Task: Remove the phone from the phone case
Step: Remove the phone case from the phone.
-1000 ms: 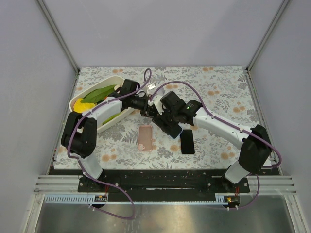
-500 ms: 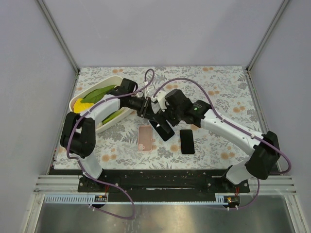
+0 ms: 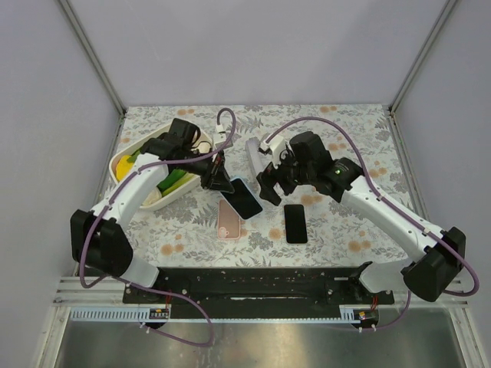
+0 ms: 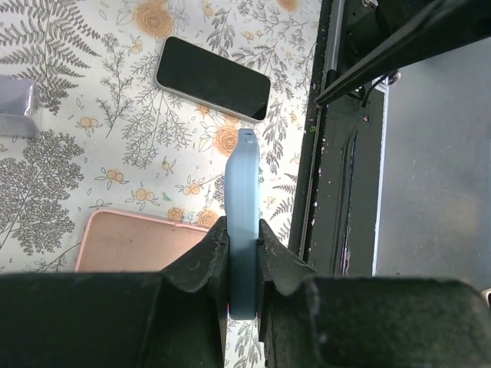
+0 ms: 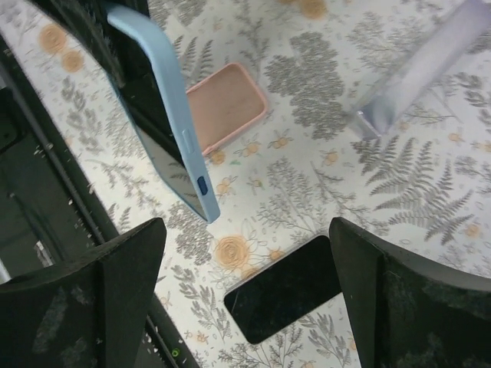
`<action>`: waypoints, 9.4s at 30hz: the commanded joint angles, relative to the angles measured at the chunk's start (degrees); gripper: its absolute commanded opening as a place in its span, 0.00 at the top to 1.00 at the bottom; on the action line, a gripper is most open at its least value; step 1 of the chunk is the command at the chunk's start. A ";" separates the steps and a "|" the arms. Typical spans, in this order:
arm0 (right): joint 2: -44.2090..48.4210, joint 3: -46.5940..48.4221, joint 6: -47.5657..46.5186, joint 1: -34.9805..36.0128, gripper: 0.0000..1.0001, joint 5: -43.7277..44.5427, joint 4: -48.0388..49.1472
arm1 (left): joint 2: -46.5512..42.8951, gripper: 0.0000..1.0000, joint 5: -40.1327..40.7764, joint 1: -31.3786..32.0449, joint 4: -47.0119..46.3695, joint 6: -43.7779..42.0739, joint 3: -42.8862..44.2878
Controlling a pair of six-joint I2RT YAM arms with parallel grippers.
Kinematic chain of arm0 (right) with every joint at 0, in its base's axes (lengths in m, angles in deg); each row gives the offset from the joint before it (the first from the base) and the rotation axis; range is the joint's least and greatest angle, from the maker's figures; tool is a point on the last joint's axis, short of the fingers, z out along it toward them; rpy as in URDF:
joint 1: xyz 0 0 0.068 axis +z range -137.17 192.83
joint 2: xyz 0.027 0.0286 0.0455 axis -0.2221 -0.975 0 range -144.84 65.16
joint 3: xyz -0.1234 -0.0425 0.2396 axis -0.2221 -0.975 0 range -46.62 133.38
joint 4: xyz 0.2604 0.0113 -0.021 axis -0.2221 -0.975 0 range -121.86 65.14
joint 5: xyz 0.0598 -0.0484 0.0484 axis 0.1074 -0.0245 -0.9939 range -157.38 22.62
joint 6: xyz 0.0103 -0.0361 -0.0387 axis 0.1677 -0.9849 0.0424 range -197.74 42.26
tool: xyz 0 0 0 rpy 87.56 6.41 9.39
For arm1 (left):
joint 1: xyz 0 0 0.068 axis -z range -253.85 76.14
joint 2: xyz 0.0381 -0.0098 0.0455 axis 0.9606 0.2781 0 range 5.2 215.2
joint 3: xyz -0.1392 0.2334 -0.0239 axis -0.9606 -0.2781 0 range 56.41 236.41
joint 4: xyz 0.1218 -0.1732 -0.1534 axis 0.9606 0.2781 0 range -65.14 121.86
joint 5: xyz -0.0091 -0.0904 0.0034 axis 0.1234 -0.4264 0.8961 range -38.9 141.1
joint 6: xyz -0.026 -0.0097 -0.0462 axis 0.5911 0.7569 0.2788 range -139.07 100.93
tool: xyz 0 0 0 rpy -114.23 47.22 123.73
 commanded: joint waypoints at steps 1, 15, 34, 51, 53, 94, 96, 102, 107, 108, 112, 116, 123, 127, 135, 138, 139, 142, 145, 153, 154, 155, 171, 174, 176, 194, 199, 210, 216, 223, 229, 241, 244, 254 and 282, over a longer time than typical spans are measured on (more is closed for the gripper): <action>2.48 -2.72 -3.07 -1.07 0.04 -13.56 3.54 | -5.19 1.00 -3.07 -0.06 0.56 -3.84 2.54; 1.34 -8.69 -5.10 -1.95 0.04 -20.08 10.04 | -12.66 1.00 -6.85 -1.55 -16.12 12.04 -3.42; -0.86 -10.28 4.83 -7.22 0.49 -39.32 21.91 | -18.73 1.00 -9.49 -3.40 -46.11 36.85 -14.94; -3.58 -6.16 -2.54 -7.22 0.43 -39.94 11.12 | -17.16 1.00 -10.45 -3.23 -34.80 27.13 -10.22; -4.37 -3.70 -8.93 -7.31 0.34 -39.33 4.28 | -15.75 1.00 -10.11 -3.14 -23.42 18.27 -6.00; -7.98 -2.54 -21.10 -6.17 0.56 -42.14 -5.77 | -9.15 1.00 -9.22 3.02 2.84 -5.86 6.15; -7.89 -2.63 -22.50 -6.26 0.60 -42.31 -7.00 | -9.50 1.00 -9.05 3.10 2.93 -6.12 5.97; -8.33 -0.61 -28.91 -5.99 0.86 -45.74 -14.90 | -11.17 1.00 -7.82 3.10 2.84 -7.96 5.36; -7.36 0.18 -33.14 -3.36 1.00 -46.09 -19.57 | -10.74 1.00 -5.80 3.28 2.93 -10.78 5.44; -7.19 0.18 -33.40 -3.01 1.00 -46.36 -19.92 | -10.48 1.00 -5.71 3.37 2.84 -10.78 5.70; -6.75 1.32 -37.17 -0.73 1.00 -46.89 -23.52 | -10.03 1.00 -4.05 4.59 2.85 -12.54 5.97; -6.48 3.17 -40.08 1.30 1.00 -47.06 -26.51 | -10.03 1.00 -0.79 5.83 -0.22 -11.67 6.06; -6.22 4.66 -43.68 3.76 1.00 -47.24 -29.06 | -11.00 1.00 2.37 6.97 -12.25 -4.56 3.78; -5.61 5.63 -45.44 5.25 1.00 -46.97 -30.56 | -10.56 1.00 2.90 7.50 -17.36 -0.60 2.63; -4.29 7.12 -47.29 7.98 1.00 -46.97 -31.97 | -8.10 1.00 3.87 9.17 -20.71 1.87 1.93; -4.46 7.65 -47.90 9.12 1.00 -46.45 -32.67 | -7.66 1.00 4.13 9.61 -21.59 1.87 2.10; -4.63 7.83 -48.34 9.39 1.00 -46.36 -32.93 | -7.49 1.00 4.14 9.70 -21.59 1.87 2.28; -5.16 8.79 -48.87 10.00 1.00 -46.01 -33.55 | -6.96 1.00 4.40 10.13 -21.68 1.96 2.72; -5.78 9.85 -48.87 10.27 1.00 -46.09 -33.72 | -6.78 1.00 4.40 10.49 -21.59 1.87 2.55; -5.60 10.29 -50.89 10.62 1.00 -44.78 -34.16 | -6.26 1.00 3.35 10.57 -23.78 4.06 0.79; -5.60 10.55 -51.33 10.71 1.00 -44.86 -34.60 | -5.99 1.00 3.00 10.57 -24.22 4.50 0.79; -5.60 10.90 -51.59 11.05 1.00 -44.87 -34.86 | -5.82 1.00 2.91 10.57 -24.75 5.03 0.44; -5.69 11.79 -52.83 12.38 1.00 -42.94 -34.52 | -4.58 1.00 2.03 11.02 -28.09 8.90 -0.88; -5.25 10.99 -52.04 12.38 1.00 -41.00 -32.76 | -4.50 1.00 0.80 11.10 -28.27 10.13 -1.67; -5.08 10.64 -51.42 12.38 1.00 -39.42 -31.62 | -4.67 1.00 0.27 11.19 -28.88 10.92 -2.55; 1.42 3.79 -28.67 8.61 0.68 -23.51 -15.28 | -7.22 1.00 1.24 8.82 -21.59 5.48 -2.03; 4.59 0.98 -20.94 2.46 0.41 -23.07 -10.62 | -9.24 1.00 -0.96 6.62 -20.27 5.65 -2.20; 6.00 -5.45 -8.79 -1.16 0.31 -20.52 2.57 | -13.72 1.00 -5.79 6.44 -19.66 4.69 -4.22; 2.05 -4.83 -9.93 -4.84 0.32 -29.72 2.57 | -15.83 1.00 -8.17 6.44 -18.25 3.19 -4.22; -1.82 -5.44 -14.68 -5.64 0.35 -39.23 1.52 | -17.15 1.00 -9.57 6.53 -18.07 3.37 -4.75; -3.23 -5.44 -16.35 -5.82 0.40 -43.63 0.82 | -17.07 1.00 -8.96 6.44 -18.07 3.37 -4.14; -3.67 -6.94 -23.64 -5.73 0.54 -44.43 -3.66 | -16.71 1.00 -10.98 5.65 -21.94 8.11 -4.14; -3.67 -6.50 -25.92 -5.73 0.62 -45.04 -5.42 | -16.71 1.00 -10.89 5.57 -21.85 7.94 -4.40; -5.77 0.70 -43.32 -5.73 1.00 -51.10 -23.15 | -16.54 1.00 -8.70 6.00 -13.24 -4.18 -3.26; -16.50 16.70 -71.72 -3.18 1.00 -52.69 -54.90 | -9.95 1.00 -0.17 15.94 -12.71 -9.55 0.88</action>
